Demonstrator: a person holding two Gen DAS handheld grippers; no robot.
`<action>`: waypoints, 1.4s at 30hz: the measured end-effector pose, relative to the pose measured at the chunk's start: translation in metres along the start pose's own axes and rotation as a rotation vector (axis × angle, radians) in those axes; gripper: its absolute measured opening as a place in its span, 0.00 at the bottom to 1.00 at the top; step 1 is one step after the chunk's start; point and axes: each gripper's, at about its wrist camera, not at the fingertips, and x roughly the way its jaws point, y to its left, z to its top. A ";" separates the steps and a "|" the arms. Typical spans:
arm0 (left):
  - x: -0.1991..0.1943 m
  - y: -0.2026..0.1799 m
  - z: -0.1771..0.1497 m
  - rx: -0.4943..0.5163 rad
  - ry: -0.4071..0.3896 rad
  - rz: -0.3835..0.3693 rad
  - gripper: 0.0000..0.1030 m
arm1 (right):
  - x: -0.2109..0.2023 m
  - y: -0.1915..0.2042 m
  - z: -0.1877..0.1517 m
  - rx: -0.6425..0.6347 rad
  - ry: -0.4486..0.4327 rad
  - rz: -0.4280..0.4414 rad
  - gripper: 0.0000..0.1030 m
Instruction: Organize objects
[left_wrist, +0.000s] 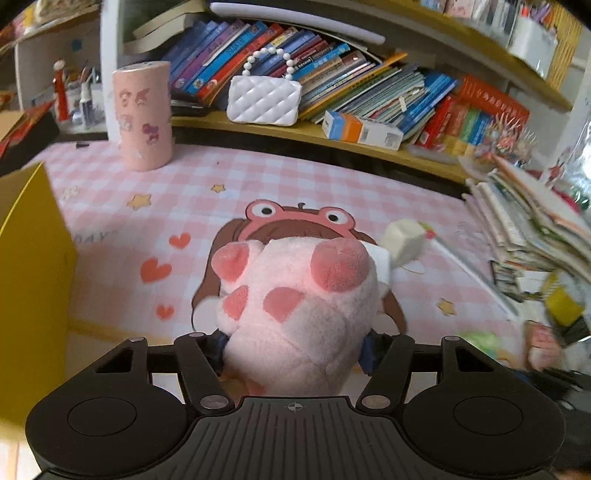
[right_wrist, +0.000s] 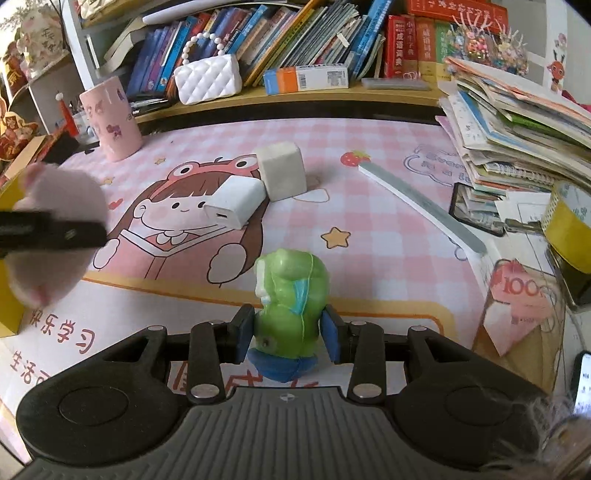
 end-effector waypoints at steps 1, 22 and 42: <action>-0.005 0.001 -0.003 -0.007 0.001 -0.003 0.60 | 0.003 0.002 0.001 -0.008 0.003 -0.003 0.37; -0.072 0.006 -0.040 -0.035 -0.038 -0.103 0.60 | -0.037 0.024 -0.016 0.016 -0.027 -0.019 0.35; -0.162 0.078 -0.120 -0.061 -0.069 -0.185 0.60 | -0.123 0.142 -0.109 -0.103 0.021 -0.028 0.35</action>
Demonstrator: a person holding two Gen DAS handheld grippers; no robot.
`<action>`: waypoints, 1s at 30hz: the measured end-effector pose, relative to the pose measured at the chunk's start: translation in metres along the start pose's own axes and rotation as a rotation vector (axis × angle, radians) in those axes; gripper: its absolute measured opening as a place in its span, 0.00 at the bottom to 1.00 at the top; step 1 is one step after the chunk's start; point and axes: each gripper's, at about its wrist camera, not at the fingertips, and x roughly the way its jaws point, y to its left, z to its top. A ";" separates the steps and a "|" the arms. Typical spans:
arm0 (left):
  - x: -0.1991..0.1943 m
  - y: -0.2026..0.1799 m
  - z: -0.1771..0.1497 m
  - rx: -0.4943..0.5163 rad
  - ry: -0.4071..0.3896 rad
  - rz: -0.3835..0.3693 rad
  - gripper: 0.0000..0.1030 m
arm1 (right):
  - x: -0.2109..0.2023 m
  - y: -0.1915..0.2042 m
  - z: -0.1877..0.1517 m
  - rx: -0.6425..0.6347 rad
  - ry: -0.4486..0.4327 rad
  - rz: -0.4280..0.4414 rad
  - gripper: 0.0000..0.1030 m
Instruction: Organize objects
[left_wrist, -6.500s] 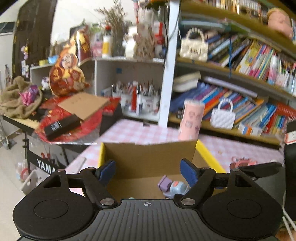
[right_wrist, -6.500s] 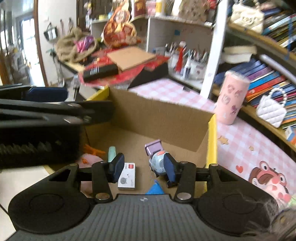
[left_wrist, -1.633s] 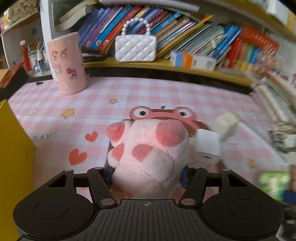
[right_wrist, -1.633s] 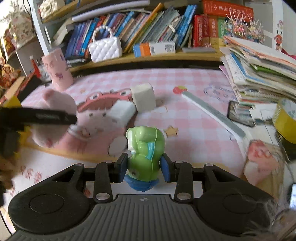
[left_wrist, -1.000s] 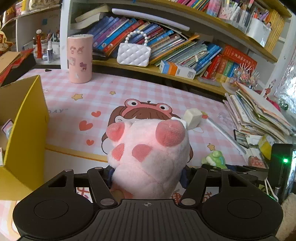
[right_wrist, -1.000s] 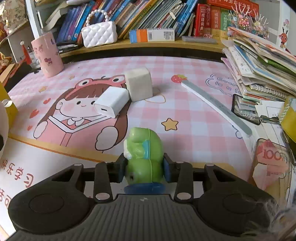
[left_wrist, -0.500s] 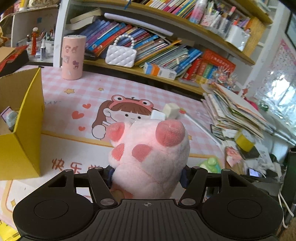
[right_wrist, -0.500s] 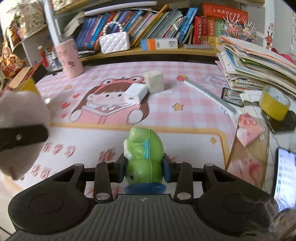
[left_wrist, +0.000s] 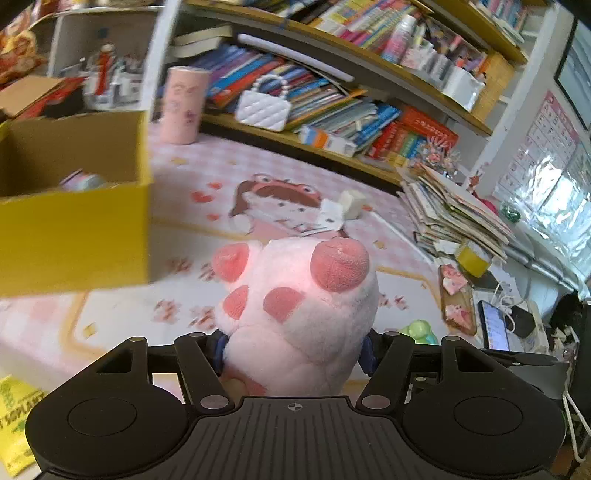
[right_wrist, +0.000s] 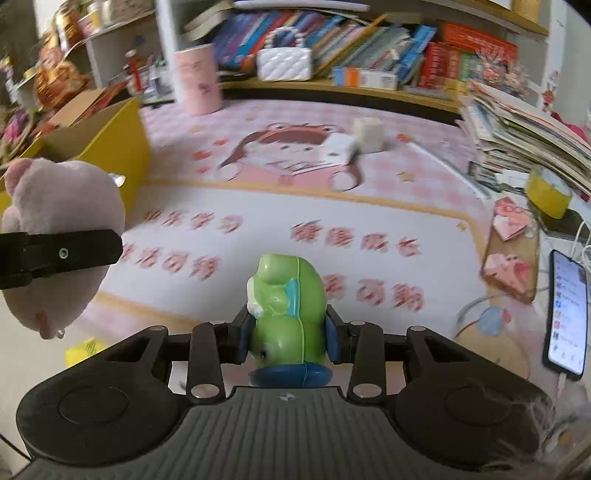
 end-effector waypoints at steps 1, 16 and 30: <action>-0.007 0.007 -0.006 -0.008 0.000 0.007 0.60 | -0.003 0.010 -0.005 -0.013 0.006 0.007 0.35; -0.113 0.092 -0.061 -0.121 -0.069 0.189 0.60 | -0.024 0.140 -0.040 -0.194 0.022 0.189 0.35; -0.161 0.134 -0.061 -0.197 -0.205 0.244 0.60 | -0.031 0.211 -0.023 -0.348 -0.049 0.254 0.35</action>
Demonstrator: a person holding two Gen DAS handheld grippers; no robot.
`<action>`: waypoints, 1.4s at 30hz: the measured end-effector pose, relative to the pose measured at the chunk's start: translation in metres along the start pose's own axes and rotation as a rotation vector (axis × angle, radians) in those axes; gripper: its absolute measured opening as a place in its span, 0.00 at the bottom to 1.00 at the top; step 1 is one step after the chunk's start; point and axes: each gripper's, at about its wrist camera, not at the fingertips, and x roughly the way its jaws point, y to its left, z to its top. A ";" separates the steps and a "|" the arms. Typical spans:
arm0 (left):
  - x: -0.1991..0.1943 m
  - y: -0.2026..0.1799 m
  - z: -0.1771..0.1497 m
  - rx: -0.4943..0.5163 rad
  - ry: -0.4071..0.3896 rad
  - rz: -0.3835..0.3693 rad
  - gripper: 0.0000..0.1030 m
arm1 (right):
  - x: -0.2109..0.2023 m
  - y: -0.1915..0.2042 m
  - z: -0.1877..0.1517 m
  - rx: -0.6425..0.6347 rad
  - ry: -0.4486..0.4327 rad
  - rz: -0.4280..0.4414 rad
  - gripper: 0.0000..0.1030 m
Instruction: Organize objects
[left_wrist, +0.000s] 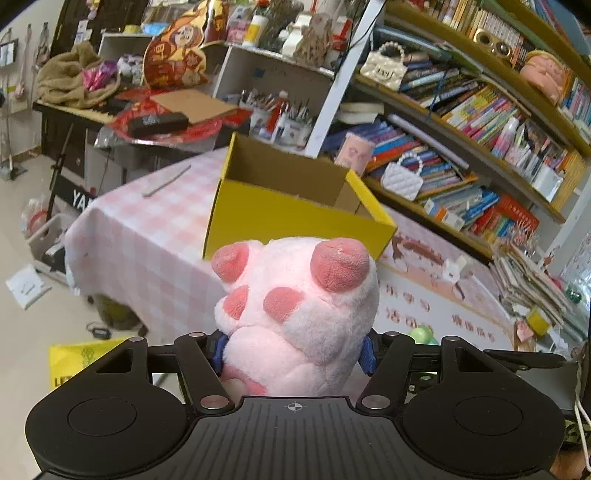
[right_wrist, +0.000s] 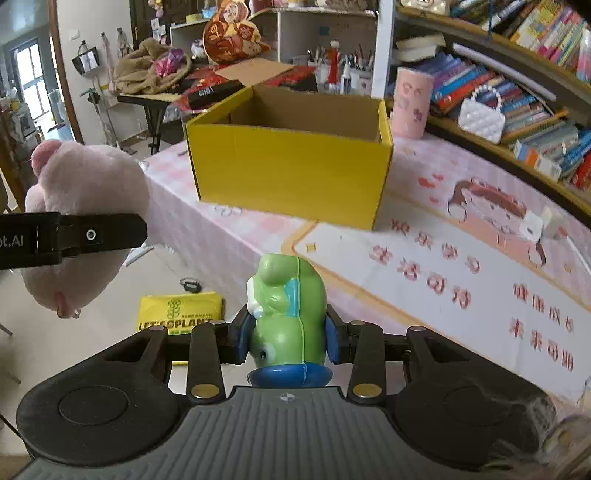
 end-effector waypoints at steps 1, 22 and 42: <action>0.001 0.001 0.003 -0.003 -0.009 -0.004 0.60 | 0.000 -0.001 0.003 -0.001 -0.012 -0.003 0.35; 0.136 -0.023 0.157 0.050 -0.157 0.068 0.61 | 0.115 -0.056 0.180 -0.037 -0.230 -0.025 0.35; 0.236 -0.021 0.151 0.173 0.022 0.135 0.80 | 0.189 -0.068 0.185 -0.124 -0.100 0.022 0.54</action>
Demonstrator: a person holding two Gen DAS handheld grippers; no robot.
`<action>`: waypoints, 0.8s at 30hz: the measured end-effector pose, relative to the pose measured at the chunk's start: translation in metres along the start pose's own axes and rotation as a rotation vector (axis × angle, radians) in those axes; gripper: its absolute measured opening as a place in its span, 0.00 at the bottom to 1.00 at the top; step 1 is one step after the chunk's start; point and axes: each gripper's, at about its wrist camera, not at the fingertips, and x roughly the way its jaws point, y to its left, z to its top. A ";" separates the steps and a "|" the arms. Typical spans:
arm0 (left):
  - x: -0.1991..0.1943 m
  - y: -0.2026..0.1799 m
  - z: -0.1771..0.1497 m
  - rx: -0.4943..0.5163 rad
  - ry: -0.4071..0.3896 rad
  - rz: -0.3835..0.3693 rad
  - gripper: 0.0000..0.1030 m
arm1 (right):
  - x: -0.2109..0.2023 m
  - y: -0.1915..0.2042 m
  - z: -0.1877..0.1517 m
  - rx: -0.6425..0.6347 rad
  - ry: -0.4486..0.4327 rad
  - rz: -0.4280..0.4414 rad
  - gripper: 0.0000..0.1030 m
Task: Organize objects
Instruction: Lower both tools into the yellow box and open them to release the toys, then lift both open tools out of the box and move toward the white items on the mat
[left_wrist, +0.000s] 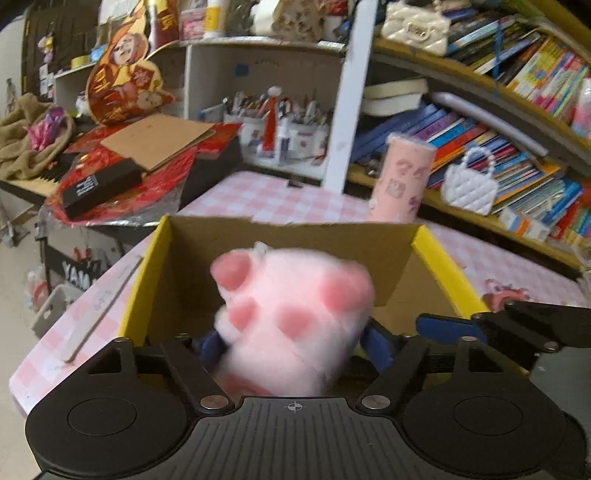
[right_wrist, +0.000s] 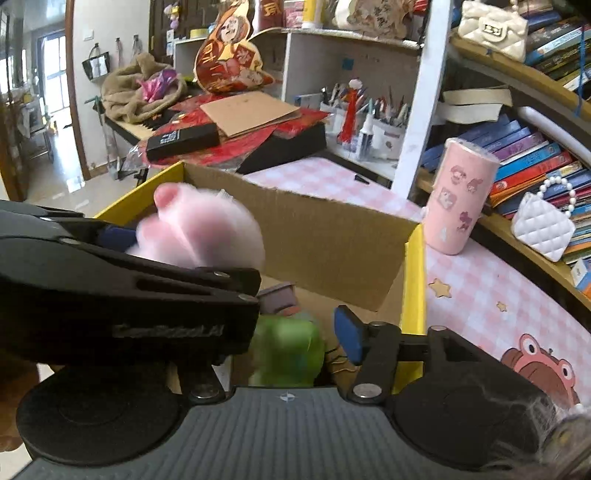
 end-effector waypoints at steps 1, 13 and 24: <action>-0.005 -0.001 0.001 -0.001 -0.020 -0.009 0.83 | -0.003 -0.001 0.000 0.009 -0.005 -0.002 0.54; -0.095 0.000 -0.008 -0.026 -0.204 -0.079 0.90 | -0.091 -0.003 -0.012 0.124 -0.149 -0.113 0.53; -0.175 0.000 -0.071 0.007 -0.127 -0.122 0.91 | -0.192 0.026 -0.101 0.215 -0.109 -0.196 0.54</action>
